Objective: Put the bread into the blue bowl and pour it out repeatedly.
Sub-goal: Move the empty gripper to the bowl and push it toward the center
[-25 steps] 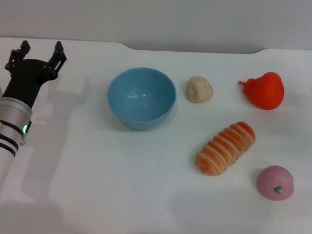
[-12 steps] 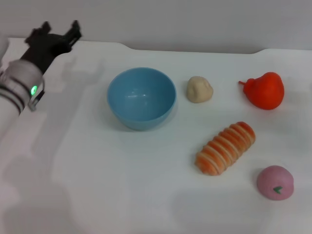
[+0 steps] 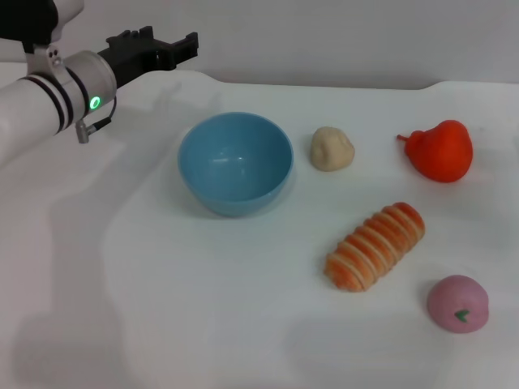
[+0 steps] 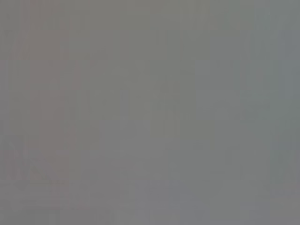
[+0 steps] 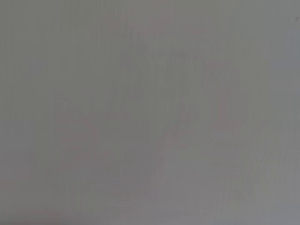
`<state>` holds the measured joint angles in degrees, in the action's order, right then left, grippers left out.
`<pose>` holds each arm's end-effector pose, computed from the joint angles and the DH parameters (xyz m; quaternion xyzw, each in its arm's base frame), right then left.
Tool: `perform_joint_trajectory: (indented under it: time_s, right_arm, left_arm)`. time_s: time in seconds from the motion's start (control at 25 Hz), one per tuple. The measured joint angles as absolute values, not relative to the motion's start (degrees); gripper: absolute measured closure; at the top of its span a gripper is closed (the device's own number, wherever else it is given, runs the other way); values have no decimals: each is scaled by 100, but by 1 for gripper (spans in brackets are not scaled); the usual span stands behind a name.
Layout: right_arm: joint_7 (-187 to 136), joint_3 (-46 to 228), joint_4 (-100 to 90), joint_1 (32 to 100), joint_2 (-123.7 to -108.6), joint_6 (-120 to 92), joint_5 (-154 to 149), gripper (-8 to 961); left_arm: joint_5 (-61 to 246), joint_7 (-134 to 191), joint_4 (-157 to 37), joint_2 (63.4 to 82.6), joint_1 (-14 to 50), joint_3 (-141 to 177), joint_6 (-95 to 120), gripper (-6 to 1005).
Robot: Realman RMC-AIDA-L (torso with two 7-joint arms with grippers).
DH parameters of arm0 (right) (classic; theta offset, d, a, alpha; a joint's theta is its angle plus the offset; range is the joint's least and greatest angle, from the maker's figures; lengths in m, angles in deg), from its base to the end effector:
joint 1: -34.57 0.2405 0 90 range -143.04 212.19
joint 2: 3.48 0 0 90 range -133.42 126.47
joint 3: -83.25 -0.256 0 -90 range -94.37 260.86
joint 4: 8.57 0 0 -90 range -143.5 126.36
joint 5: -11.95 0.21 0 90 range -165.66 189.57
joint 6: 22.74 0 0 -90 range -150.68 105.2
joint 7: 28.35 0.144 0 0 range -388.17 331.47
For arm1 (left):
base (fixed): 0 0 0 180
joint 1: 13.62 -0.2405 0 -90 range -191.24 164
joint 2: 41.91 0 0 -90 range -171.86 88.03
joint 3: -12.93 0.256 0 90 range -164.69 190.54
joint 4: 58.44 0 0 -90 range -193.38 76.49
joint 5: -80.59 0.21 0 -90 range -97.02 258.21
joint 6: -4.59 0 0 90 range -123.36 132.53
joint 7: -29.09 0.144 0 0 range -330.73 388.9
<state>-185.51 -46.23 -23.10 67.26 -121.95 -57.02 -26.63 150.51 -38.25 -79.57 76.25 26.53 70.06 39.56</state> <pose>0.3569 0.3992 0.0204 -0.7096 0.3208 0.1499 0.6092 -0.2712 0.4428 -0.0081 -0.7909 -0.3504 -0.2292 0.4462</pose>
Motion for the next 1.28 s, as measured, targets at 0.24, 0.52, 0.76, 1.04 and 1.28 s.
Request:
perform_joint_trajectory:
  time_s: [0.24, 0.52, 0.76, 1.04, 1.28]
  right_arm:
    - [-18551, -4621, -2302, 6698, -12200, -5702, -2663, 413]
    - [-18553, -4621, -2298, 6693, -12204, -5701, -2663, 412]
    - [-18555, -4622, -2298, 6691, -12205, -5701, -2663, 413]
    - [-18558, -4622, -2293, 6685, -12204, -5701, -2663, 412]
    - [-18559, -4622, -2289, 6689, -12204, -5690, -2663, 412]
  left_arm:
    - [14899, -3849, -8093, 7632, 2365, 7012, 3992, 172]
    - [14638, -3853, -8283, 7627, 2024, 7034, 4131, 172]
    - [14590, -3851, -8294, 7621, 1967, 7047, 4153, 171]
    - [14501, -3758, -8264, 7637, 1903, 7003, 4086, 171]
    - [13274, -2537, -8085, 7692, 1550, 6984, 4391, 172]
